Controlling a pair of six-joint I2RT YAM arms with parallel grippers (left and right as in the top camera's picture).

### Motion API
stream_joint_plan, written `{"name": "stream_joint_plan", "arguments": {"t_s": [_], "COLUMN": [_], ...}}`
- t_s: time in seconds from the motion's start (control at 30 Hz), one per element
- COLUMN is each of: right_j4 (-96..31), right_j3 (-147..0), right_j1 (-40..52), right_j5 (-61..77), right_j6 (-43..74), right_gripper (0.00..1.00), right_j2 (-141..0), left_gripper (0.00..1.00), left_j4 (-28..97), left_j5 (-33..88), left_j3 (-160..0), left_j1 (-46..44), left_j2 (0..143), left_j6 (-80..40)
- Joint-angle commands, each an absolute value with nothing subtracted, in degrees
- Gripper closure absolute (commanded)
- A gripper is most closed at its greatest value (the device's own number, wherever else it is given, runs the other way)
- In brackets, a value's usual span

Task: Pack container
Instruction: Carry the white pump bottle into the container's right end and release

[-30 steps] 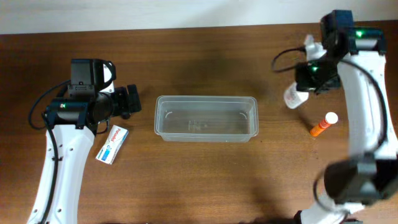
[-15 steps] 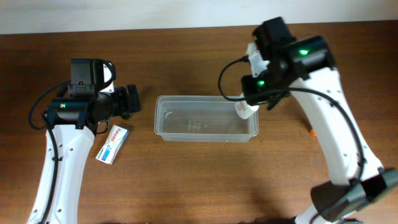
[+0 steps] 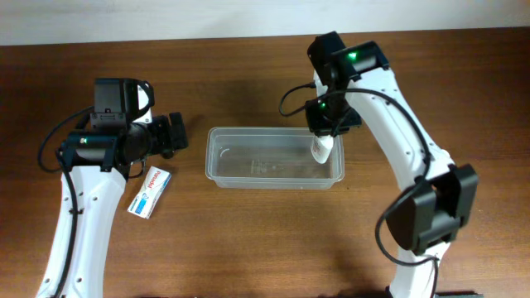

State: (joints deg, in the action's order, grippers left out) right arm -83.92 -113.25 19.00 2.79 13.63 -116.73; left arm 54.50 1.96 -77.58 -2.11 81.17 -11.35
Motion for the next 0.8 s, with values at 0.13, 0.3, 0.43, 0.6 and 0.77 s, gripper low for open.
{"name": "stream_joint_plan", "arguments": {"t_s": [0.13, 0.3, 0.43, 0.6, 0.77], "right_j4": [-83.4, -81.6, -80.6, -78.6, -77.8], "right_j3": [-113.4, -111.6, -109.4, -107.7, -107.7], "right_j1": [16.8, 16.1, 16.1, 16.1, 16.1], "right_j5": [-1.7, -1.8, -1.8, -1.8, -1.8], "right_j6": [15.4, 15.3, 15.3, 14.9, 14.9], "right_gripper": [0.83, 0.83, 0.82, 0.82, 0.62], "right_j2": [-118.6, -118.6, -118.6, -118.6, -118.6], "left_gripper": [0.01, 0.01, 0.01, 0.01, 0.01], "left_j4": [54.5, 54.5, 54.5, 54.5, 54.5], "left_j5": [1.7, 1.7, 1.7, 1.7, 1.7], "left_j3": [-79.0, -79.0, -79.0, -79.0, -79.0], "left_j1": [-1.7, -1.7, -1.7, -1.7, -1.7], "left_j2": [81.2, 81.2, 81.2, 81.2, 81.2], "left_j6": [-10.6, -10.6, -10.6, -10.6, -10.6]}}
